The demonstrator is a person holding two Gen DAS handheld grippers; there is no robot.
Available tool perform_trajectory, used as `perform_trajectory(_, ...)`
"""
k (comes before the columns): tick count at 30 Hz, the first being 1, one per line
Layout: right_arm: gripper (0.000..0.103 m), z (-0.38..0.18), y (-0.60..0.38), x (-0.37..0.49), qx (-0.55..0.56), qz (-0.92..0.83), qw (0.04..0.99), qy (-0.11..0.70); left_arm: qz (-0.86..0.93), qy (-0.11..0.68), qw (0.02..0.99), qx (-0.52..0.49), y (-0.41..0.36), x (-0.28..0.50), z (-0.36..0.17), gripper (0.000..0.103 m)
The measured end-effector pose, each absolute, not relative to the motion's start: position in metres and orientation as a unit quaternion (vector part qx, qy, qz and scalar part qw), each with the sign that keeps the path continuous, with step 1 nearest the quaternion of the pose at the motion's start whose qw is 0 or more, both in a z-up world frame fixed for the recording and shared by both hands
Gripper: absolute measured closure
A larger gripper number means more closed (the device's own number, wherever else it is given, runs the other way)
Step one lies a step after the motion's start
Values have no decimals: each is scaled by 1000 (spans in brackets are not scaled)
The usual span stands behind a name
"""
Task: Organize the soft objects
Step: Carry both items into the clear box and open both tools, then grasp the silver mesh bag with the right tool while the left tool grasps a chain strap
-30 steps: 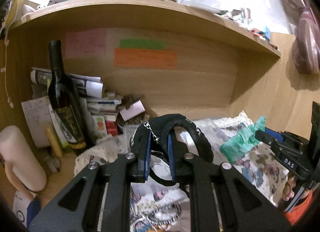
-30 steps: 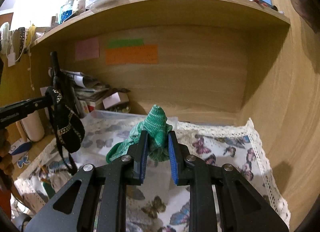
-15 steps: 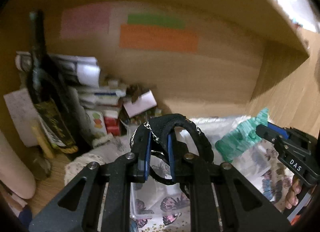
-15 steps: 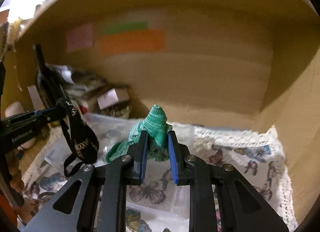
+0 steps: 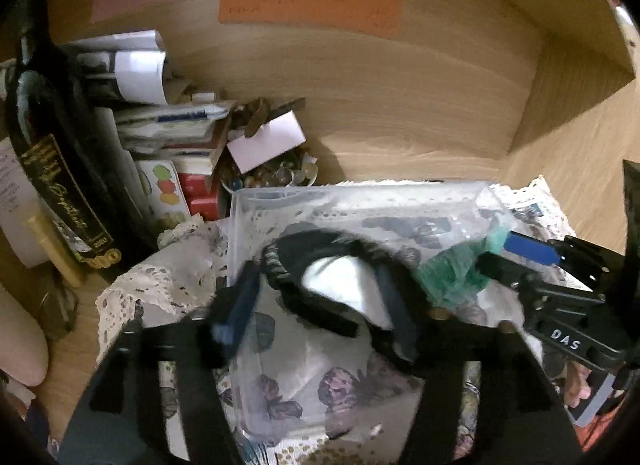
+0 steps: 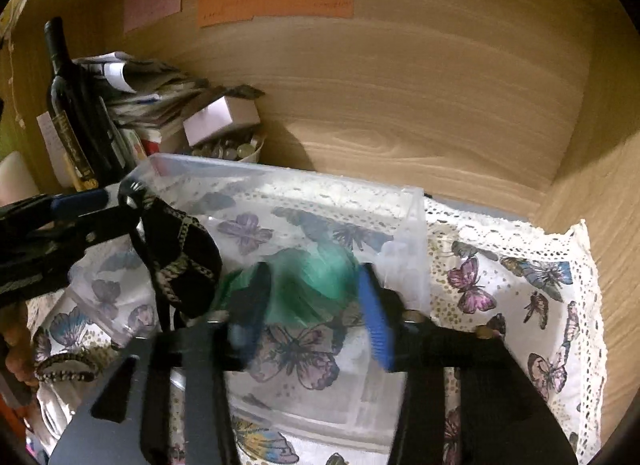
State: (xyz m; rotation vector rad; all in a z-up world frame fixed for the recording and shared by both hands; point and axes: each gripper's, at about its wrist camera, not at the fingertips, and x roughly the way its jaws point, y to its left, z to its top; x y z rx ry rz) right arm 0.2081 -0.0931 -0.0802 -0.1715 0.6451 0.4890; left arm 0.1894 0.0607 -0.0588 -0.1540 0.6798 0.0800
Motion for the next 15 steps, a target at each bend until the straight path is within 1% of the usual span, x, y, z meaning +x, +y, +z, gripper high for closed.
perform_trajectory(1,47,-76,-96,204,-82,235,920,303,40,326,942,-67,58,183,-54,36)
perform_trajectory(3,43,-68,-101,196,-79,235,925,289,44,311,948,-52,54,176,-48,29)
perform_trajectory(4,41,-64,-104,193,-77,236,926,284,45,304,951,-45,51,170,-43,21)
perform_trajectory(5,37,-60,-106,189,-75,238,928,277,46,298,953,-41,49,165,-40,12)
perform_trajectory(6,32,-55,-109,184,-74,240,930,269,46,292,955,-37,47,159,-36,9)
perform_trajectory(7,30,-50,-113,179,-71,242,932,260,45,283,957,-34,44,152,-32,4)
perform_trajectory(9,25,-44,-119,168,-68,248,934,246,45,273,961,-26,41,139,-27,2)
perform_trajectory(15,21,-37,-136,133,-69,272,933,224,36,273,961,-11,33,114,-29,1)
